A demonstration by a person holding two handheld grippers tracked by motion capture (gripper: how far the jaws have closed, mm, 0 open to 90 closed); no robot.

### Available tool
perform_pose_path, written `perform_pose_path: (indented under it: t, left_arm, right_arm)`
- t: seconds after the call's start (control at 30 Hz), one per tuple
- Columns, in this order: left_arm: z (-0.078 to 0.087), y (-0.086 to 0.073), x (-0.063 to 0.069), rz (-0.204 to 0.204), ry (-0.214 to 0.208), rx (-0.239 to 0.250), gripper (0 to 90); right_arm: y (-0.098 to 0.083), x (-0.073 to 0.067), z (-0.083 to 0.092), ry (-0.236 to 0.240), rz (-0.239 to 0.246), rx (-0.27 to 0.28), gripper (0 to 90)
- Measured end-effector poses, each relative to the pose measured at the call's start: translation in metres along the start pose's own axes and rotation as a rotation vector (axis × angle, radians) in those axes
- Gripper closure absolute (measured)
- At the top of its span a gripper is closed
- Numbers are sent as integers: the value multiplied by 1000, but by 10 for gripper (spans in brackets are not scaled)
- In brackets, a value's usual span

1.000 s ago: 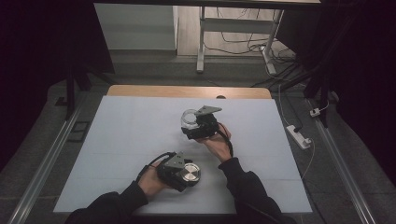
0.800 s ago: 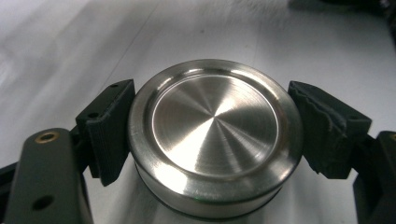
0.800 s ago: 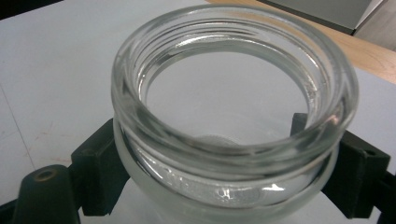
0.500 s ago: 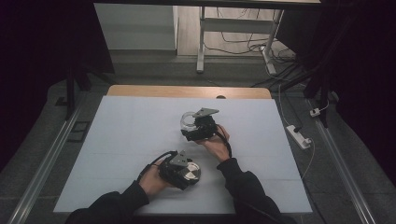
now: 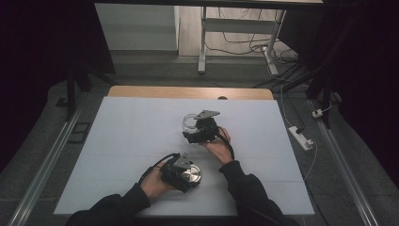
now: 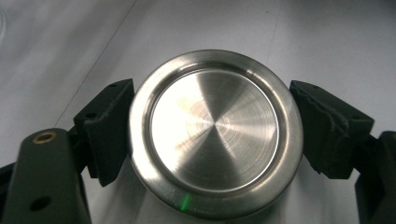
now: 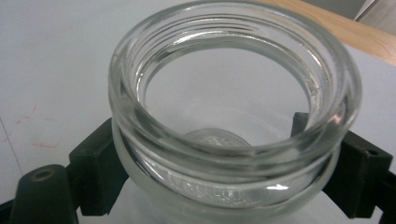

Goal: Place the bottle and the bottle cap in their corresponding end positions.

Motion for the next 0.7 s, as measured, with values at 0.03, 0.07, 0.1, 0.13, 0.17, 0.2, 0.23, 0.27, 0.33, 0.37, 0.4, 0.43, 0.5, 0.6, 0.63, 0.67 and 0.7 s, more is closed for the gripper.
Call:
perform_pose_path:
  t: [0.03, 0.07, 0.1, 0.13, 0.17, 0.2, 0.23, 0.27, 0.33, 0.37, 0.4, 0.43, 0.5, 0.6, 0.63, 0.67, 0.7]
  left_arm:
    - [0, 0, 0, 0, 1, -1, 188]
    - [0, 0, 0, 1, 3, -3, 183]
    - [0, 0, 0, 6, 4, -4, 169]
    - [0, -1, 0, 12, 4, -6, 143]
    - [0, -1, 1, 13, -2, -5, 143]
    - [0, -1, 1, 17, -1, -6, 133]
    - [1, -1, 0, 21, 2, -6, 126]
    - [1, -1, 0, 27, 3, -6, 121]
    - [3, -1, 0, 33, 7, -3, 94]
    - [4, 0, 1, 35, 7, 6, 94]
    - [5, 1, 2, 39, 2, 15, 86]
    - [7, 2, 2, 41, 2, 25, 80]
    - [10, 3, 3, 41, -1, 39, 69]
    - [13, 3, 4, 48, -9, 57, 54]
    - [14, 3, 4, 50, -10, 61, 51]
    - [15, 3, 5, 51, -11, 66, 47]
    - [16, 3, 6, 51, -12, 70, 44]
  right_arm:
    - [0, -1, 0, 5, -1, -6, 109]
    - [-1, -2, 0, 9, 0, -9, 93]
    - [-1, -2, -1, 10, 1, -10, 81]
    - [-1, -4, -1, 11, 5, -16, 56]
    - [-1, -4, -1, 11, 5, -16, 56]
    - [-2, -4, -1, 11, 8, -19, 49]
    - [-2, -4, -1, 8, 11, -22, 43]
    - [-2, -5, -1, 11, 12, -24, 30]
    - [-2, -5, 1, 11, 12, -17, 15]
    - [-2, -5, 1, 11, 12, -17, 15]
    - [-1, -4, 2, 9, 12, -15, 14]
    - [-1, -4, 4, 11, 12, -12, 11]
    - [1, -2, 7, 10, 3, -1, 10]
    - [5, -1, 13, 20, -9, 17, 10]
    - [6, -1, 15, 22, -12, 23, 10]
    - [7, 0, 17, 25, -13, 25, 9]
    - [8, 0, 18, 28, -16, 25, 7]
Point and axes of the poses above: each handheld gripper's, and its own axes: z roughly backward along the jaws, y roughly out of its top, x roughly to its right, the point moved 10 cm from there along -z, roughly forward along the jaws, and after that the axes turned 9 degrees about -y, right-handed, at the moved point
